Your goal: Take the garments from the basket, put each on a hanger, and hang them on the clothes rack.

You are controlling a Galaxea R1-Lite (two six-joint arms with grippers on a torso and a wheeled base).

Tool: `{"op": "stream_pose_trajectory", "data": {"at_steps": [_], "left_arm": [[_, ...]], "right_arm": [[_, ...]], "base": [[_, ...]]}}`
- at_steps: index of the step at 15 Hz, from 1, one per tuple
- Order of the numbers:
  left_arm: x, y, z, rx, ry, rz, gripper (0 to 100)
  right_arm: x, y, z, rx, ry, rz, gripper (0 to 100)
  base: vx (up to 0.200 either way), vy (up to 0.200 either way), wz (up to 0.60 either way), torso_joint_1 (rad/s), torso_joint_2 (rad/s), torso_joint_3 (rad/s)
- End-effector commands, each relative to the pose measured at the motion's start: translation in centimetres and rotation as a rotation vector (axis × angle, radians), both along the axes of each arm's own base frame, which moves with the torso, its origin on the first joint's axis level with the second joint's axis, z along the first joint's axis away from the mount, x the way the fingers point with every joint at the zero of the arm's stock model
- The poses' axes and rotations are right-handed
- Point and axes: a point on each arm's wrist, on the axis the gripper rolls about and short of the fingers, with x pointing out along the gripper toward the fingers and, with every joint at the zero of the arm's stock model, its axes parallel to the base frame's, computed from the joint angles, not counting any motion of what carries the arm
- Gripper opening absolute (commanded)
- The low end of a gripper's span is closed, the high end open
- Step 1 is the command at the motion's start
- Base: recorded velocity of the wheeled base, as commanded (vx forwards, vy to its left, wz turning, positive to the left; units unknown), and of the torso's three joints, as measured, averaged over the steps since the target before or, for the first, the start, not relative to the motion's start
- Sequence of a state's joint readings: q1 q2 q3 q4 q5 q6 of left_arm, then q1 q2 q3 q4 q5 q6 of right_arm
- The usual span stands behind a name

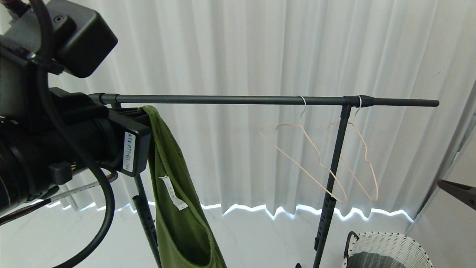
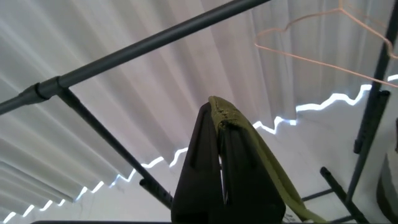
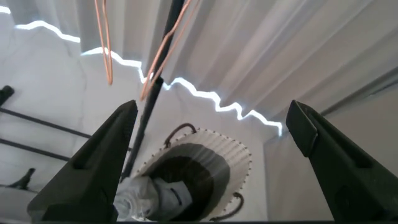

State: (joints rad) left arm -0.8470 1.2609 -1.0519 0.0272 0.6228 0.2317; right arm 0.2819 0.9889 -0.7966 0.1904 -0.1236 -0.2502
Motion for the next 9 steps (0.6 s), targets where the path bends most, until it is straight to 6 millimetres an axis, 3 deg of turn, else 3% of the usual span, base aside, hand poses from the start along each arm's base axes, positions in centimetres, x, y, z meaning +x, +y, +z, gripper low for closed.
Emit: {"op": "stream_pose_trajectory", "data": {"at_steps": [1,3,9], "left_arm": [[0.2,0.0,-0.2,0.004,0.005,0.007,0],[0.2,0.0,-0.2,0.004,0.005,0.007,0],[0.2,0.1,-1.6,0.04,0.038,0.012,0]], "right_arm": [[0.6,0.2,-0.5,0.01,0.035,-0.005,100],[1.2,0.4,-0.8,0.053,0.068,-0.031,100],[5.0,1.6,-2.3,0.177,0.209,-0.112,100]], "base": [[0.2,0.0,0.0,0.007,-0.01,0.002],[0.2,0.0,0.0,0.005,0.0,0.002],[0.0,0.0,0.0,0.0,0.0,0.0]]}}
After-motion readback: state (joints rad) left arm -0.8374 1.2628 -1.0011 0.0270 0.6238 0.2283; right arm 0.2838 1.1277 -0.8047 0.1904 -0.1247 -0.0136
